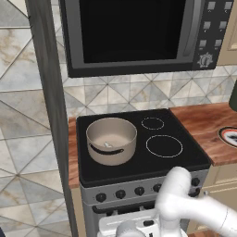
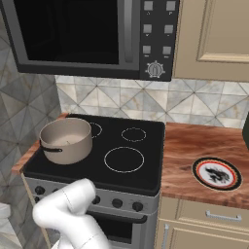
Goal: Retrieve the frozen meat and place it in the pot on a burner. Then turn the burner on.
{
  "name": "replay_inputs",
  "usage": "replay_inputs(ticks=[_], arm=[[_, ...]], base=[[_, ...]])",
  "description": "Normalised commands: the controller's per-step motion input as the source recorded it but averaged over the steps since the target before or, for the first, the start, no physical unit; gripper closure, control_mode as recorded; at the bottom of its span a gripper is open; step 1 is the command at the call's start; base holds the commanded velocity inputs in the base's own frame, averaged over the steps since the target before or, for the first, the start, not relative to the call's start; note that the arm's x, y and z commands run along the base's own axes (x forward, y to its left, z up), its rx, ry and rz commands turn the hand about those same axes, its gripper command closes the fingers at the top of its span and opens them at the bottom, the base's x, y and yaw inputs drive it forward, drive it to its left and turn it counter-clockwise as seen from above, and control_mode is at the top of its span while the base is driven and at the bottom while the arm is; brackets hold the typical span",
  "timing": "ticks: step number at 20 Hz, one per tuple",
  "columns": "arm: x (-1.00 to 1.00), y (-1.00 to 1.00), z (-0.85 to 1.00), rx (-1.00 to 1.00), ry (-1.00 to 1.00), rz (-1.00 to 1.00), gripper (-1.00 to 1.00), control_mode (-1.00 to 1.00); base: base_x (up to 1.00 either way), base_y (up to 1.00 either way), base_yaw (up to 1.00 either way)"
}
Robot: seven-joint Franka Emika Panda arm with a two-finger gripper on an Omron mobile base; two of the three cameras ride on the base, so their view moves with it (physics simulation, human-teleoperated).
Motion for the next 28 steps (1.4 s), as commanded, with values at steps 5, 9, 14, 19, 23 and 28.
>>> replay_inputs(ticks=[5, 9, 14, 19, 23, 28], arm=[[0.16, -0.07, -0.21, 0.08, -0.03, 0.02, -1.00, -1.00], [0.09, 0.00, -0.05, 0.02, -0.03, 0.00, -1.00, -1.00], [0.09, 0.00, -0.08, 0.06, -0.04, 0.01, -1.00, -1.00], [0.18, 0.00, -0.34, 0.08, -0.04, 0.01, -1.00, -1.00], [0.38, 0.00, -0.44, 0.04, -0.02, 0.00, -1.00, -1.00], [0.10, 0.00, -0.15, 0.04, -0.03, 0.00, -1.00, -1.00]], base=[[0.00, 0.00, 0.00], [0.00, 0.00, 0.00], [0.00, 0.00, 0.00], [0.00, 0.00, 0.00], [0.00, 0.00, 0.00], [0.00, 0.00, 0.00]])
